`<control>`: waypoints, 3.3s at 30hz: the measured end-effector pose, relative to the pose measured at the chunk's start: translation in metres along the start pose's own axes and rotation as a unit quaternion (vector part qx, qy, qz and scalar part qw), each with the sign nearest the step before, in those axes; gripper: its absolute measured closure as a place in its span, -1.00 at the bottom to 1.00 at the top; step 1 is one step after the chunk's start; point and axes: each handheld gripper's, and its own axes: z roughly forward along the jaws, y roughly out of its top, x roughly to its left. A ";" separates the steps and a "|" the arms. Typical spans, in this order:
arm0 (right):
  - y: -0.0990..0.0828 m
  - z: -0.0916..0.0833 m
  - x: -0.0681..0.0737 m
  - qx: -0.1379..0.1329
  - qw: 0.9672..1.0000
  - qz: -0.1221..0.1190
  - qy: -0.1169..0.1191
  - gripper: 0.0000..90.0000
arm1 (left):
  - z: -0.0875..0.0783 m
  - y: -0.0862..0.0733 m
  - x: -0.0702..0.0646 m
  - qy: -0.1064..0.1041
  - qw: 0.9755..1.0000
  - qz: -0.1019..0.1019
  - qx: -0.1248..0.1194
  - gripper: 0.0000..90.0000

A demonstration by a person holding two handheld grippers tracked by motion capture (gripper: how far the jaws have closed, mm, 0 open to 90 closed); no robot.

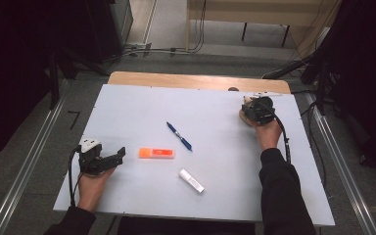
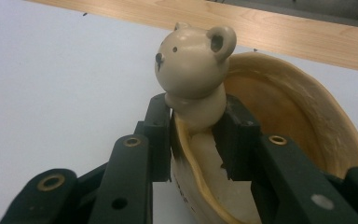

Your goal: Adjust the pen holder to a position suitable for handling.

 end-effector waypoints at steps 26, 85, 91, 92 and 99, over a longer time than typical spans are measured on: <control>0.000 -0.001 0.007 0.004 1.000 -0.007 0.015 0.47 | 0.000 0.000 -0.001 -0.001 1.000 0.002 0.003 -0.77; -0.010 -0.009 0.057 0.006 0.997 -0.034 0.072 0.48 | 0.000 0.000 -0.003 -0.005 1.000 0.007 0.007 -0.76; -0.012 -0.011 0.065 0.007 0.996 -0.039 0.078 0.48 | 0.000 0.000 -0.003 -0.005 1.000 0.007 0.007 -0.76; -0.012 -0.011 0.067 0.008 0.996 -0.040 0.080 0.48 | 0.000 0.000 -0.003 -0.005 1.000 0.007 0.007 -0.76; -0.015 -0.013 0.077 0.006 0.995 -0.042 0.090 0.49 | 0.000 0.000 -0.003 -0.006 1.000 0.008 0.008 -0.76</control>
